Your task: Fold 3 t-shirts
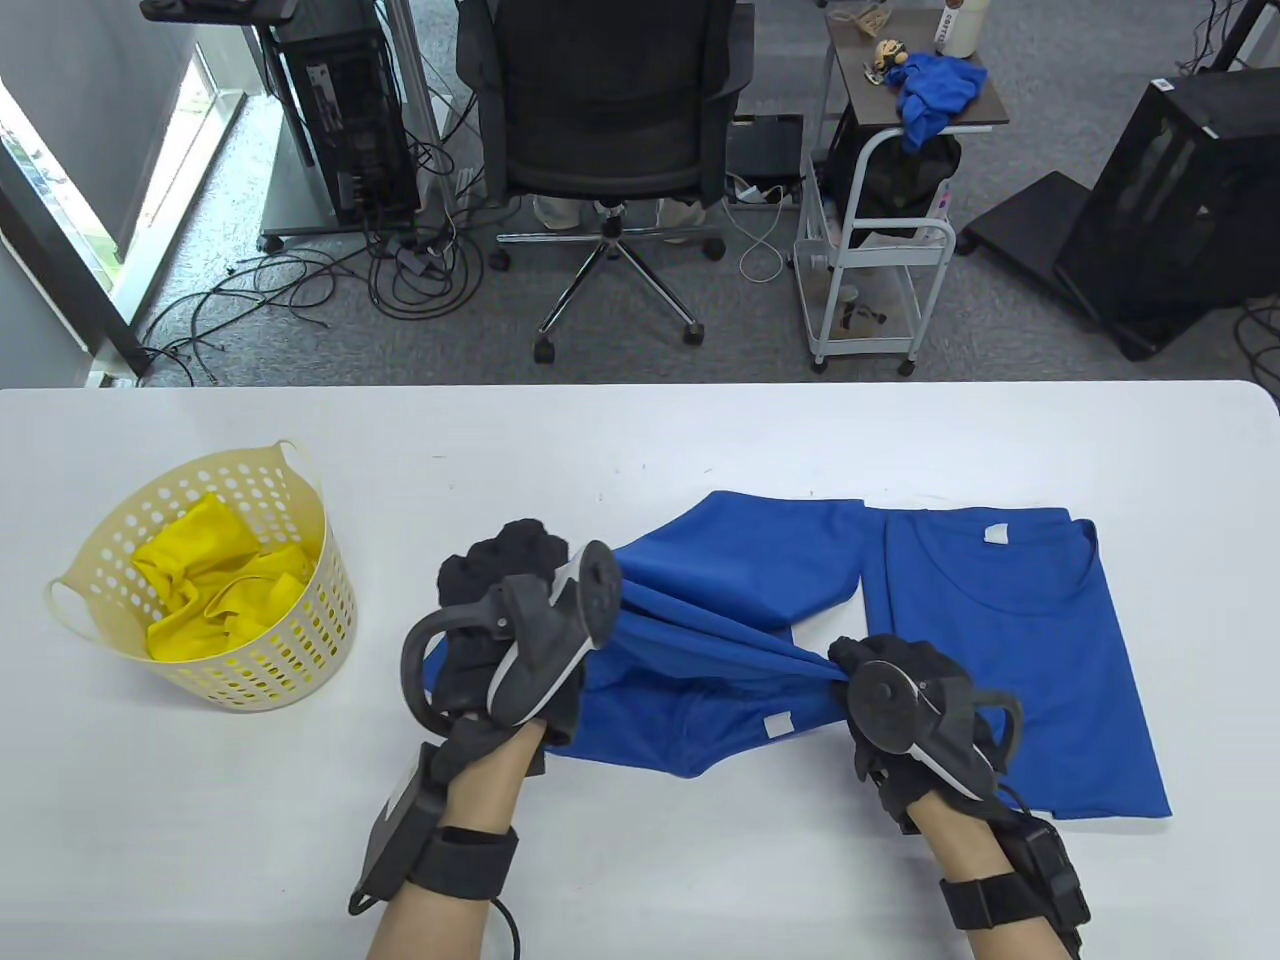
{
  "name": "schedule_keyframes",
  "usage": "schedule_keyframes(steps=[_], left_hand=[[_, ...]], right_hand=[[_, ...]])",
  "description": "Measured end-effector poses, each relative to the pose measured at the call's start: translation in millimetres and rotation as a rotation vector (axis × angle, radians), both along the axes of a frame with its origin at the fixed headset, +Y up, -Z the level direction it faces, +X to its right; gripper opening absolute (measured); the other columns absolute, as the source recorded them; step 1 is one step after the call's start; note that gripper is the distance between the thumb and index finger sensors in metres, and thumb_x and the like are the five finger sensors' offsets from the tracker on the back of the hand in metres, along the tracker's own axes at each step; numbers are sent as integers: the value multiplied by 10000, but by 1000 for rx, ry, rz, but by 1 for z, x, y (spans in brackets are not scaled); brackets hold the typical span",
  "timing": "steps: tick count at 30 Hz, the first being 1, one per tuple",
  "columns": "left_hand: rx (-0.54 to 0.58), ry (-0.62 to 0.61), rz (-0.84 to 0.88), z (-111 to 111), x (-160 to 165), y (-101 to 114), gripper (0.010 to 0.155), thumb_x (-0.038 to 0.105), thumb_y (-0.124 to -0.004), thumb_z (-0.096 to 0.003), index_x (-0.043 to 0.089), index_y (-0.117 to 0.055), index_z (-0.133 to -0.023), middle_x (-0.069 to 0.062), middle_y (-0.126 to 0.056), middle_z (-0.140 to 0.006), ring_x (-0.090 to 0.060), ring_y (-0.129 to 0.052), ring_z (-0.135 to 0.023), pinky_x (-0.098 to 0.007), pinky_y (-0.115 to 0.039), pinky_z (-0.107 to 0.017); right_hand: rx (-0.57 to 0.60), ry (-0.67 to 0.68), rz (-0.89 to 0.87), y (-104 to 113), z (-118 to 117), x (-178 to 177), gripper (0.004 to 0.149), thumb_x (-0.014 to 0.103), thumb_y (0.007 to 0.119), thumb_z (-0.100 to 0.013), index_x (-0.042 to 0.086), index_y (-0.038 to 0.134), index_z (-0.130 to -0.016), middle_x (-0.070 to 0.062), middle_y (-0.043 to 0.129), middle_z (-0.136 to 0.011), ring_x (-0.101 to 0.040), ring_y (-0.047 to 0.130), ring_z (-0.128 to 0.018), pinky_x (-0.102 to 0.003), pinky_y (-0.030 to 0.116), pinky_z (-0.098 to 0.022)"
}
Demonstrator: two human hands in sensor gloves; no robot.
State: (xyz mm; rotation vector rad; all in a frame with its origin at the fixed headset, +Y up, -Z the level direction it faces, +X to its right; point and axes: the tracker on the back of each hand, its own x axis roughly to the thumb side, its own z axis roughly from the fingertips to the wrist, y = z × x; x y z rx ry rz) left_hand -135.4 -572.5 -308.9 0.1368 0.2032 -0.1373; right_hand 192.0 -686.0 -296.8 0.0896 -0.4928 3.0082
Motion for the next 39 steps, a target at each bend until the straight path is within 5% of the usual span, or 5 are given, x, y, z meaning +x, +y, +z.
schedule_keyframes(steps=[11,19,29,34,39], left_hand=[[-124,-90,262,11,-59,44,372,516,-705,-449,342,-775,-770,116,-779,-953,-154,-850,-867,-476,-697,-716],[-387,-13,135,-92,-47,-30,366,511,-679,-452,355,-741,-778,132,-760,-963,-142,-836,-878,-462,-691,-721],[568,-38,263,-41,-57,141,375,523,-653,-460,371,-690,-801,144,-713,-983,-113,-812,-894,-455,-676,-745],[458,-99,184,-19,-54,96,373,525,-659,-458,370,-706,-794,141,-732,-975,-124,-814,-895,-469,-668,-747],[-60,-63,31,-33,-46,-44,371,520,-674,-448,358,-757,-771,133,-780,-952,-140,-843,-877,-477,-685,-732]], right_hand=[[-117,137,43,110,-6,-5,417,399,843,-383,268,861,-779,-2,923,-794,-311,911,-718,-577,672,-596],[-598,13,112,60,-107,-21,426,277,793,-434,253,792,-859,-45,844,-893,-353,853,-783,-581,638,-616],[633,-147,-14,231,-44,-19,426,369,799,-428,358,775,-853,23,809,-937,-309,818,-856,-561,626,-670],[548,-93,136,198,-26,-15,423,376,810,-412,354,801,-834,5,825,-927,-322,833,-839,-572,641,-649],[-27,51,257,70,-46,-27,419,348,827,-403,322,827,-820,11,880,-868,-319,871,-795,-571,657,-632]])
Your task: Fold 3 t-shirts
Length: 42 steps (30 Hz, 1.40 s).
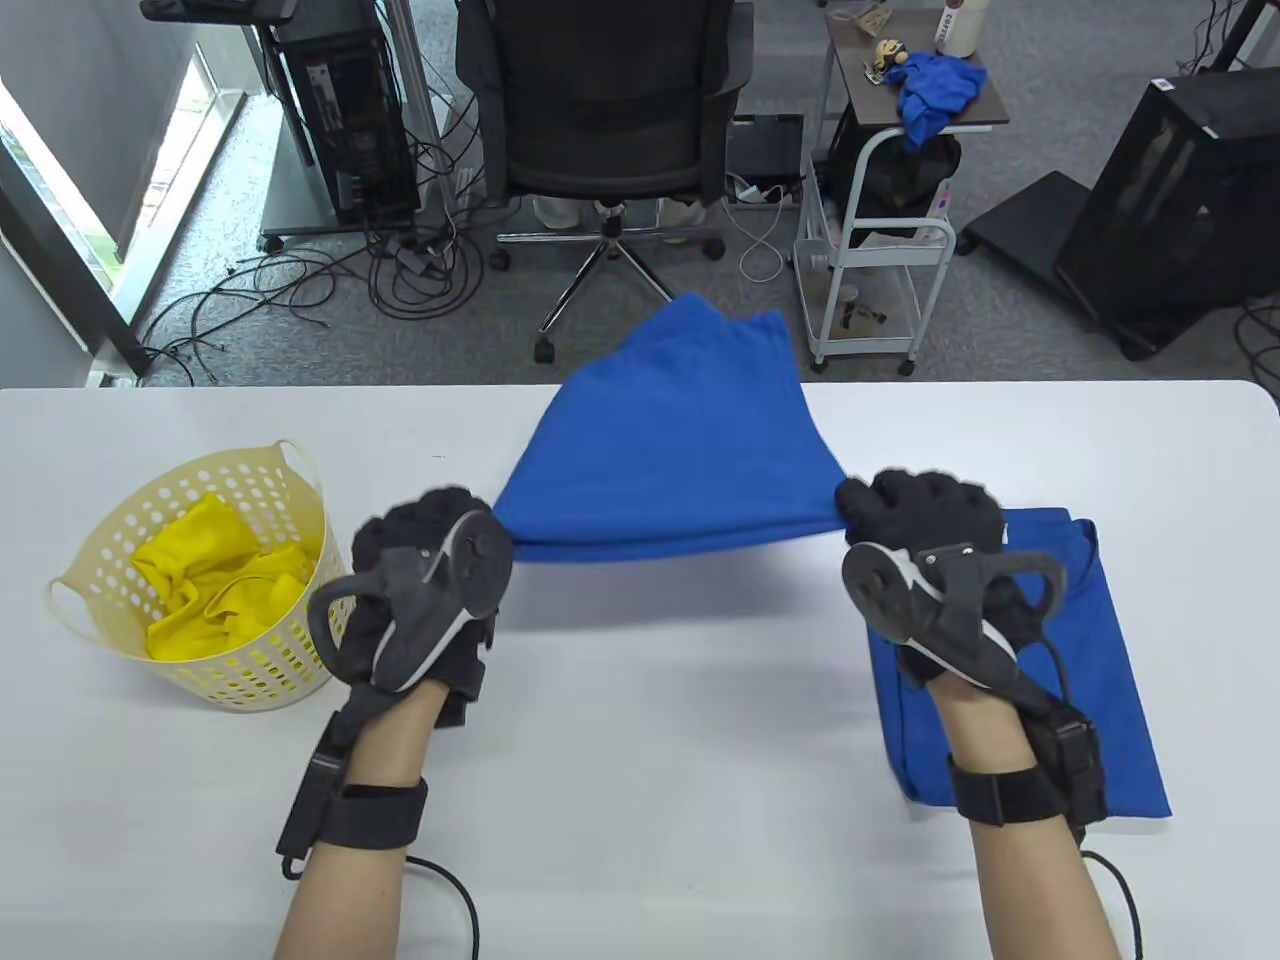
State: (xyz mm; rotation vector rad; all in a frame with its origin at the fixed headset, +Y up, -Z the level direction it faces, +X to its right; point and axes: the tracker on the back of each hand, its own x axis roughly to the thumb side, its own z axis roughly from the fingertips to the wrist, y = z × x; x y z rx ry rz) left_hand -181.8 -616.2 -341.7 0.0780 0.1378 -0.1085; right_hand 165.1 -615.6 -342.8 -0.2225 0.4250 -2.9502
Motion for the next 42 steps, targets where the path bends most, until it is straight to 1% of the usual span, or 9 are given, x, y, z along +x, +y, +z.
schedule_keyframes(steps=[2,4,9,13,22,28,35,38,42], left_hand=[[-174,0,-70,2,1,-51,371,526,-658,-445,368,-767,-763,143,-792,-942,-134,-852,-867,-470,-693,-725],[-262,-15,-104,9,0,-76,374,526,-641,-445,382,-776,-762,147,-795,-943,-133,-851,-871,-470,-691,-729],[-300,-38,-55,33,-10,-85,382,507,-624,-452,372,-797,-764,128,-807,-939,-153,-852,-868,-483,-686,-724],[-240,-70,-36,57,-14,-52,393,502,-611,-454,345,-820,-747,120,-822,-925,-160,-863,-856,-487,-691,-717],[11,-85,-9,104,-20,66,392,526,-633,-461,324,-870,-699,118,-867,-893,-173,-865,-858,-497,-690,-716],[-99,-28,-42,70,-16,56,392,527,-628,-468,329,-868,-707,115,-867,-897,-175,-866,-859,-494,-691,-718],[-290,36,-61,0,-18,-20,391,527,-626,-466,338,-855,-720,126,-854,-902,-164,-862,-863,-482,-691,-720],[-279,62,-40,-13,-19,-28,392,527,-628,-464,336,-854,-722,121,-854,-901,-165,-862,-861,-482,-690,-718],[-79,106,-83,-18,-16,-34,436,537,-628,-456,369,-783,-827,115,-798,-959,-154,-852,-868,-468,-694,-717]], right_hand=[[-189,13,59,-49,-2,-5,418,347,821,-400,317,826,-818,10,892,-851,-305,894,-769,-552,680,-614],[-261,25,88,-81,3,-9,418,345,814,-398,310,828,-814,11,905,-835,-290,914,-749,-530,703,-603],[-380,59,62,-98,18,-10,419,330,799,-406,294,817,-823,-3,902,-836,-301,914,-746,-534,703,-597],[-460,71,72,-70,38,-11,414,319,783,-417,289,806,-829,-7,885,-846,-307,893,-764,-540,686,-609],[-260,90,62,63,90,-12,412,319,802,-421,278,827,-831,-10,901,-842,-305,895,-768,-548,678,-621],[-295,29,102,56,55,-20,420,316,798,-428,273,815,-846,-14,893,-853,-313,885,-776,-557,665,-625],[-441,-21,95,-27,-18,-30,416,303,792,-423,267,812,-838,-25,885,-847,-319,881,-766,-558,656,-619],[-445,-41,82,-37,-33,-32,417,295,792,-427,256,810,-842,-33,879,-851,-323,871,-772,-551,649,-625],[-218,-79,62,-40,-42,-35,498,354,783,-424,255,741,-910,-45,798,-950,-340,798,-867,-556,600,-676]])
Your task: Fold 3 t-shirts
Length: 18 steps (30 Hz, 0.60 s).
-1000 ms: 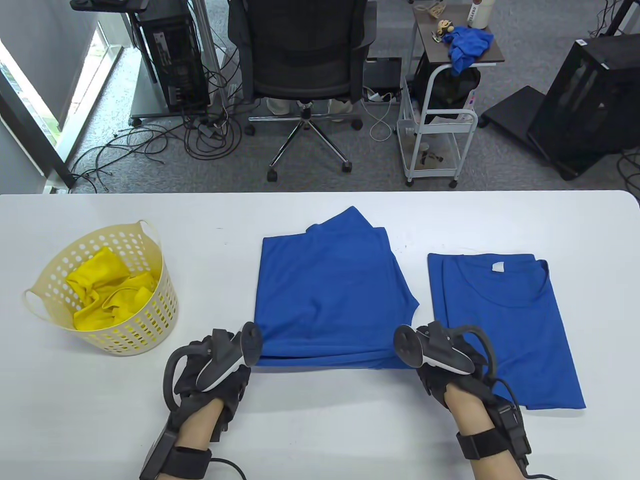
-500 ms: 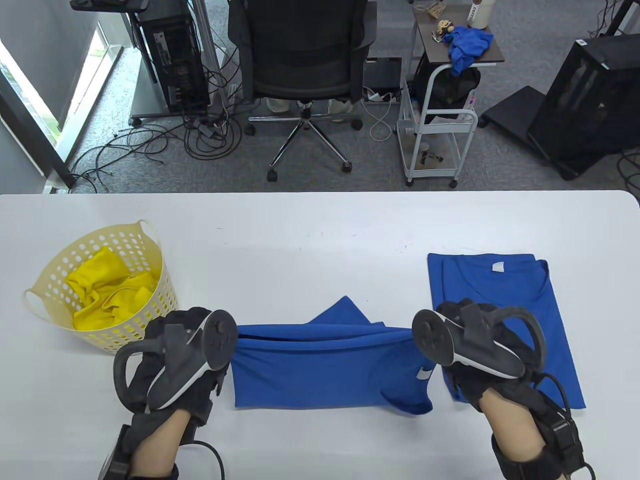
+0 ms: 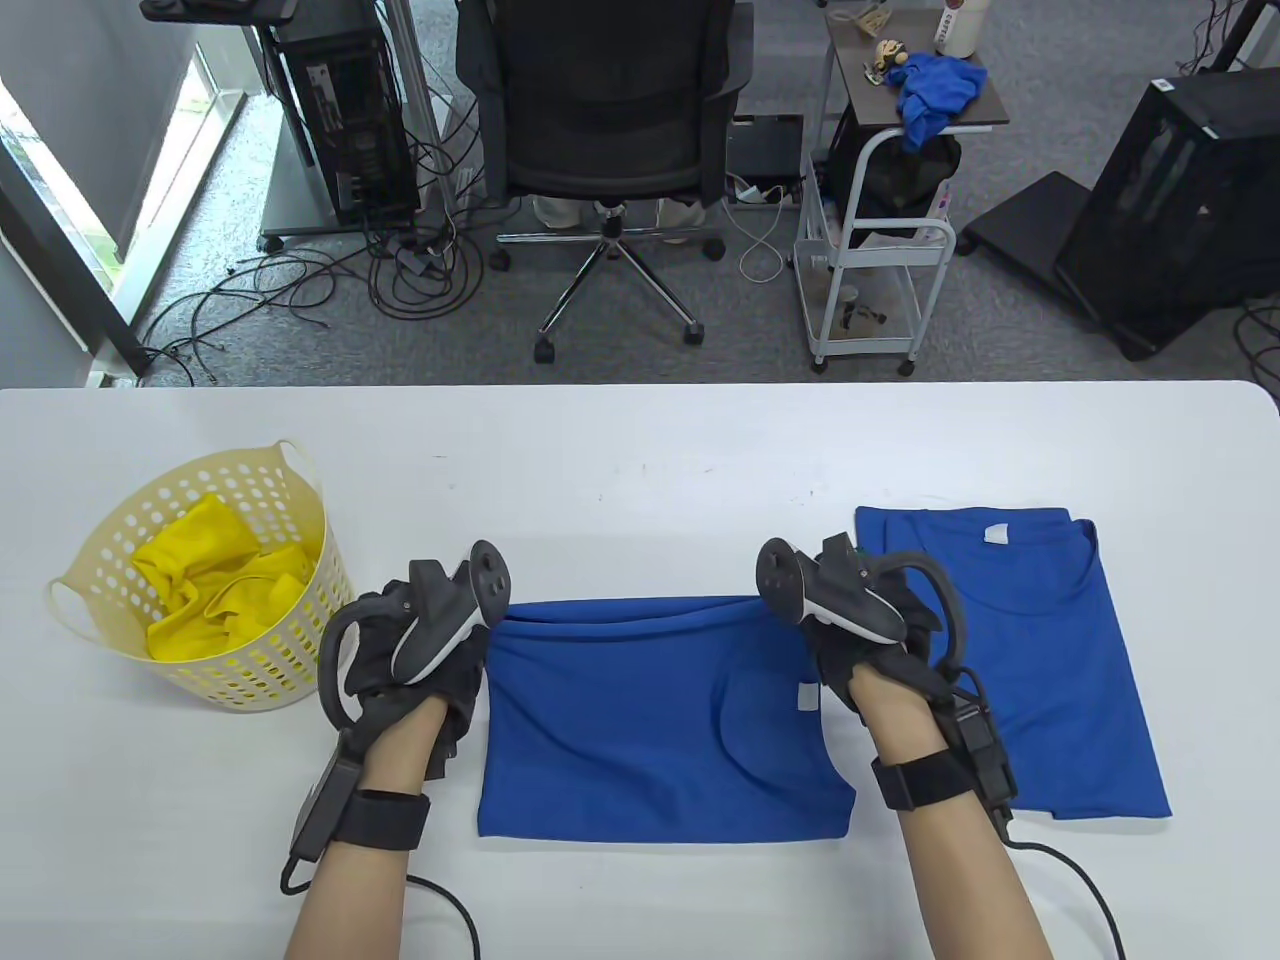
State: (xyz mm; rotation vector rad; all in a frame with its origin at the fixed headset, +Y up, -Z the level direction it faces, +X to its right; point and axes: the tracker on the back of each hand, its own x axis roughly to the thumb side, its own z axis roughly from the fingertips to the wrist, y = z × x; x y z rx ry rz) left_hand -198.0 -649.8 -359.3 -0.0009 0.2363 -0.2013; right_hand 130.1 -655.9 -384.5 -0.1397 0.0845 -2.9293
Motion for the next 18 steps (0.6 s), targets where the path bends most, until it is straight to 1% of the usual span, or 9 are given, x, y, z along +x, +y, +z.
schedule_keyframes(steps=[2,4,7,8,11,13,14,15,18], left_hand=[[42,-95,-4,6,9,-5,474,556,-636,-447,380,-728,-877,110,-752,-996,-155,-833,-888,-469,-688,-723],[-39,-251,36,13,25,-18,499,548,-649,-446,398,-669,-922,112,-697,-1035,-160,-790,-931,-477,-666,-740],[-164,-396,56,22,52,-41,546,541,-653,-443,447,-577,-975,116,-613,-1095,-185,-691,-1019,-510,-607,-782],[-229,-439,43,26,65,-54,565,549,-649,-439,481,-536,-988,115,-570,-1123,-199,-643,-1054,-527,-577,-797],[-340,-444,-27,26,79,-85,598,591,-618,-425,533,-471,-1001,127,-497,-1163,-233,-554,-1107,-547,-536,-815],[-418,-381,-62,23,76,-102,609,608,-590,-424,564,-380,-994,119,-465,-1167,-239,-582,-1101,-541,-552,-810],[-435,-353,-46,22,72,-105,620,623,-554,-423,588,-287,-981,141,-365,-1165,-206,-529,-1105,-514,-573,-804],[-399,-345,28,23,67,-107,612,612,-558,-430,588,-295,-982,131,-351,-1167,-216,-498,-1109,-520,-560,-803],[-380,-303,-11,28,68,-103,595,620,-571,-433,578,-373,-993,121,-438,-1154,-238,-594,-1063,-476,-651,-749]], right_hand=[[51,27,-63,0,3,-1,522,375,790,-419,252,727,-923,-50,789,-961,-344,793,-871,-559,600,-673],[36,67,-99,-1,9,-5,538,392,792,-417,254,716,-931,-55,789,-962,-358,797,-864,-573,607,-659],[-2,101,-118,-5,21,-13,560,421,787,-417,266,694,-947,-57,781,-971,-369,791,-867,-585,606,-654],[-14,124,-141,-8,28,-17,566,429,785,-418,269,687,-951,-56,780,-973,-371,792,-865,-588,606,-652],[-41,169,-177,-16,44,-24,570,440,782,-418,273,684,-954,-57,784,-971,-375,794,-862,-593,609,-648],[-53,186,-180,-20,53,-27,567,446,774,-422,270,687,-953,-59,789,-968,-376,801,-857,-595,612,-644],[-53,192,-181,-22,56,-27,564,451,769,-425,274,686,-954,-56,791,-967,-375,803,-856,-595,614,-643],[-47,199,-189,-24,60,-27,560,453,766,-426,275,689,-952,-54,796,-963,-375,807,-852,-594,618,-641],[-36,212,-207,-35,65,-25,548,450,765,-427,260,713,-938,-61,826,-934,-376,835,-820,-595,639,-617]])
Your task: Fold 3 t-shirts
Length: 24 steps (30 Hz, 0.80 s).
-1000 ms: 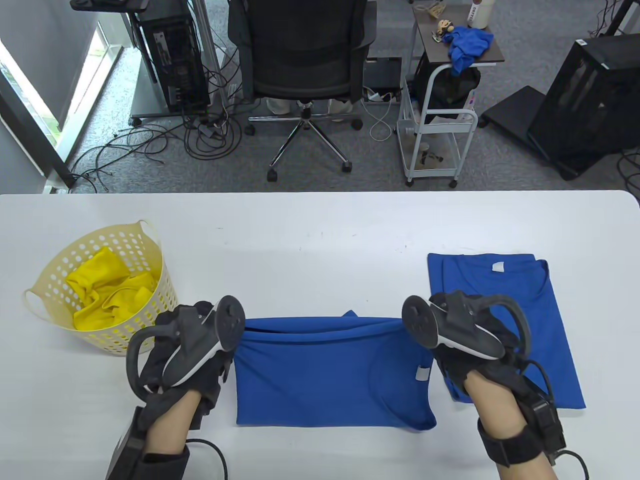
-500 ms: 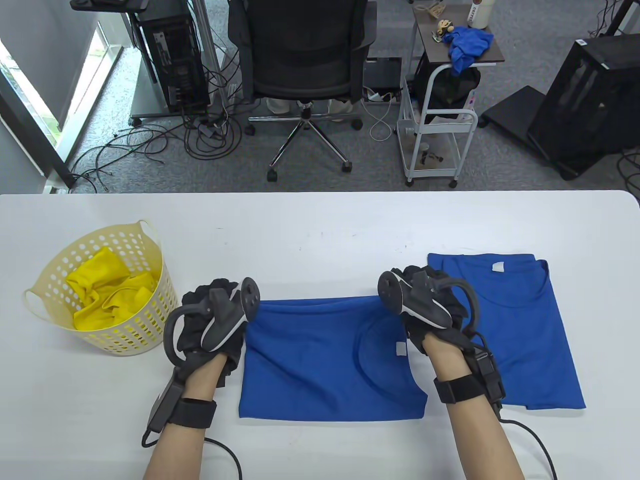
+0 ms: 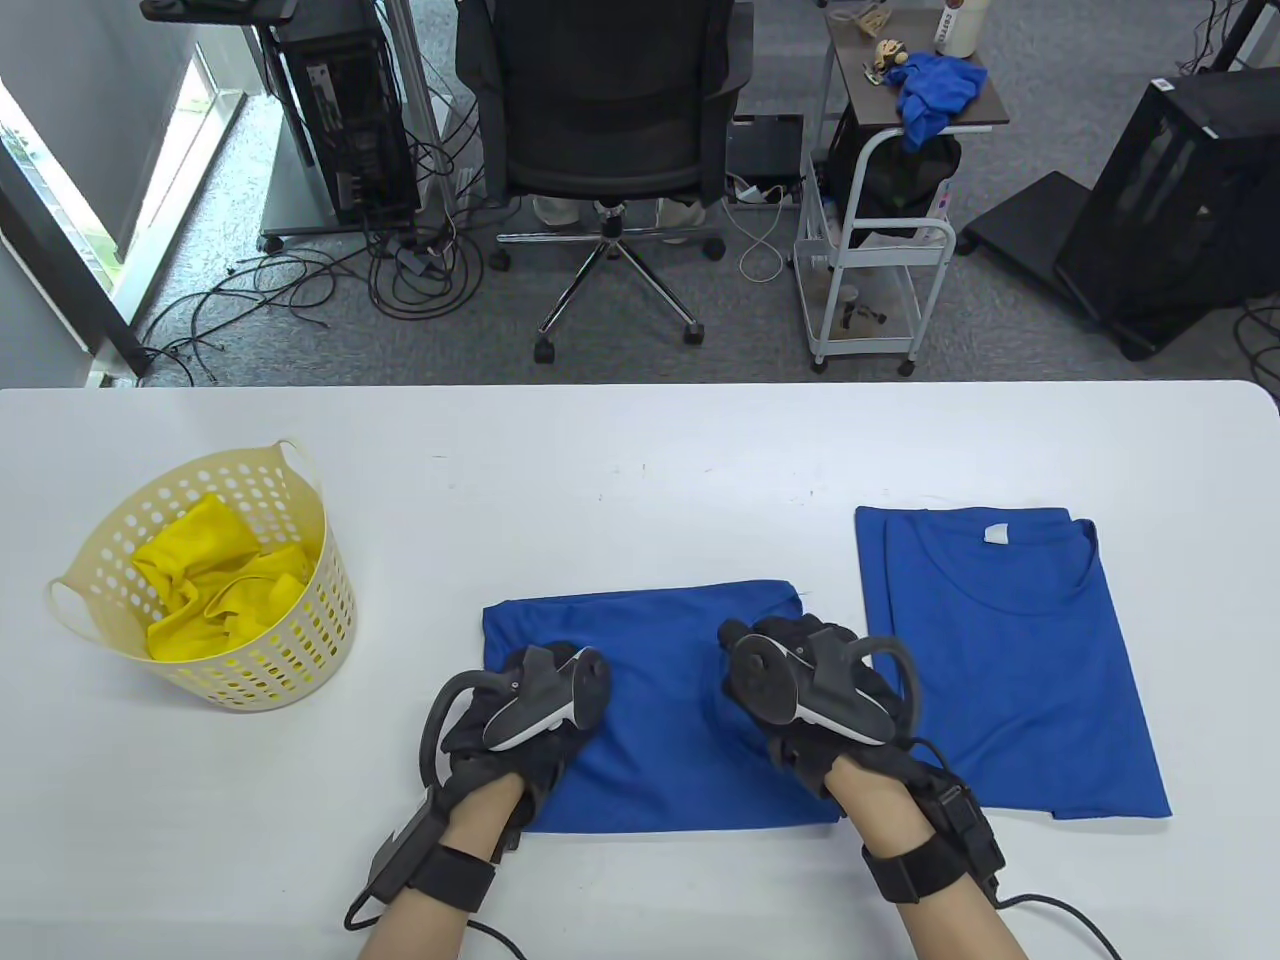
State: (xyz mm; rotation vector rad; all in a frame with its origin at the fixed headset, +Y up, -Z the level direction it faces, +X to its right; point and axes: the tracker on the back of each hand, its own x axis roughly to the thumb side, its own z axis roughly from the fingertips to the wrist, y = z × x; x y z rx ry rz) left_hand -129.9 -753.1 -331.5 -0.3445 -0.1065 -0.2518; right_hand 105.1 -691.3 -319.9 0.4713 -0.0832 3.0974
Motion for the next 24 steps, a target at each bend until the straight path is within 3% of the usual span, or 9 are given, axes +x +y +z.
schedule_keyframes(steps=[4,9,14,16,18,21,24], left_hand=[[20,3,-79,3,13,5,617,642,-549,-423,535,-393,-1010,90,-549,-1095,-238,-730,-961,-450,-698,-707],[37,-46,-98,13,27,11,622,647,-545,-418,461,-503,-1010,63,-755,-911,-187,-878,-782,-420,-764,-642],[34,-172,35,28,40,15,581,641,-553,-416,427,-646,-948,104,-920,-690,-90,-990,-554,-364,-847,-529],[35,-181,101,31,40,21,538,636,-561,-417,463,-717,-902,111,-939,-703,-92,-993,-561,-372,-843,-529],[106,-150,114,32,33,30,540,630,-573,-420,465,-700,-919,121,-918,-762,-101,-974,-637,-387,-823,-562],[189,-65,76,26,12,36,559,625,-585,-425,459,-654,-954,118,-859,-868,-130,-919,-763,-420,-777,-628],[187,30,34,17,-12,29,568,627,-587,-428,455,-637,-968,110,-820,-927,-153,-886,-827,-436,-756,-654]], right_hand=[[-13,-15,69,-13,3,3,555,462,759,-428,262,704,-942,-61,824,-934,-373,837,-818,-593,644,-613],[-70,-27,111,-34,-1,4,583,485,748,-422,258,685,-955,-71,802,-952,-391,815,-832,-601,635,-615],[-153,12,163,-55,0,-8,708,587,697,-392,271,575,-1013,-105,681,-1046,-443,723,-905,-622,608,-631],[-234,24,220,-68,1,-14,759,617,684,-383,293,480,-1038,-117,553,-1115,-485,629,-962,-635,580,-650],[-245,19,283,-71,1,-16,762,628,633,-386,321,377,-1035,-108,442,-1129,-473,562,-984,-623,579,-660],[-325,13,228,-69,-3,-14,749,571,689,-393,318,388,-1031,-116,410,-1134,-496,512,-998,-642,554,-664],[-382,26,221,-67,-5,-11,748,513,725,-393,325,370,-1024,-115,354,-1141,-507,441,-1013,-652,517,-680]])
